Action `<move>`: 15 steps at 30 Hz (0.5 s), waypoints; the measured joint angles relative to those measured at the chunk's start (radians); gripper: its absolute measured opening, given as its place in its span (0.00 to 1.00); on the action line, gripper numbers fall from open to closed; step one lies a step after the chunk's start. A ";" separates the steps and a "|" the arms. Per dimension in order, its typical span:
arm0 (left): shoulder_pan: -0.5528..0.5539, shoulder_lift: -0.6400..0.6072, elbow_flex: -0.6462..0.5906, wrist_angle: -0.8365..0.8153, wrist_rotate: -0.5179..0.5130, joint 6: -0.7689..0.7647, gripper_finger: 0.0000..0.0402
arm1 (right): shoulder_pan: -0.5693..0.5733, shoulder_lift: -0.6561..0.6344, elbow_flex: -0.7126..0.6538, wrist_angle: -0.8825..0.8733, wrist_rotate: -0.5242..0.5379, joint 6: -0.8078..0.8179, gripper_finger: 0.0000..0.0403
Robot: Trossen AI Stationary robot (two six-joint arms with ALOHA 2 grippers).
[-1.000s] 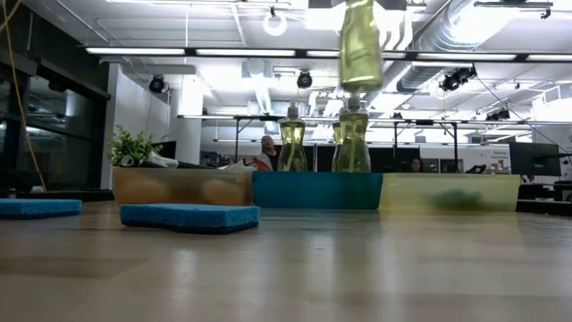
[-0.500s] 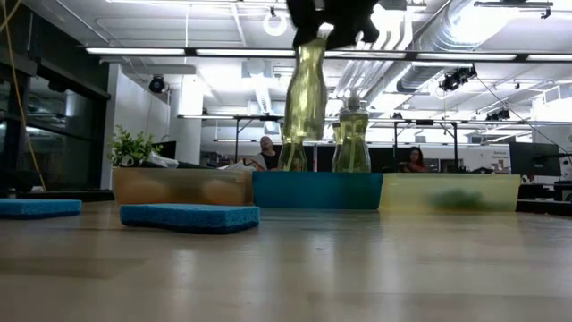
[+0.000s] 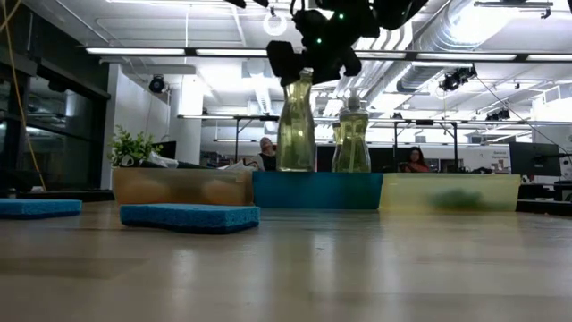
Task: Pick & Place Kitchen Sink Supplies
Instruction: Put the green dishwashing liquid bottle into the blue bin
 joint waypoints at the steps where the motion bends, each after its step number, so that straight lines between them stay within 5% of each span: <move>1: 0.000 0.000 0.000 -0.002 0.000 0.000 0.96 | -0.006 0.003 0.000 0.008 -0.008 0.000 0.67; 15: 0.000 0.000 0.000 -0.051 0.027 -0.026 0.96 | -0.067 0.034 0.000 0.043 -0.222 -0.102 0.67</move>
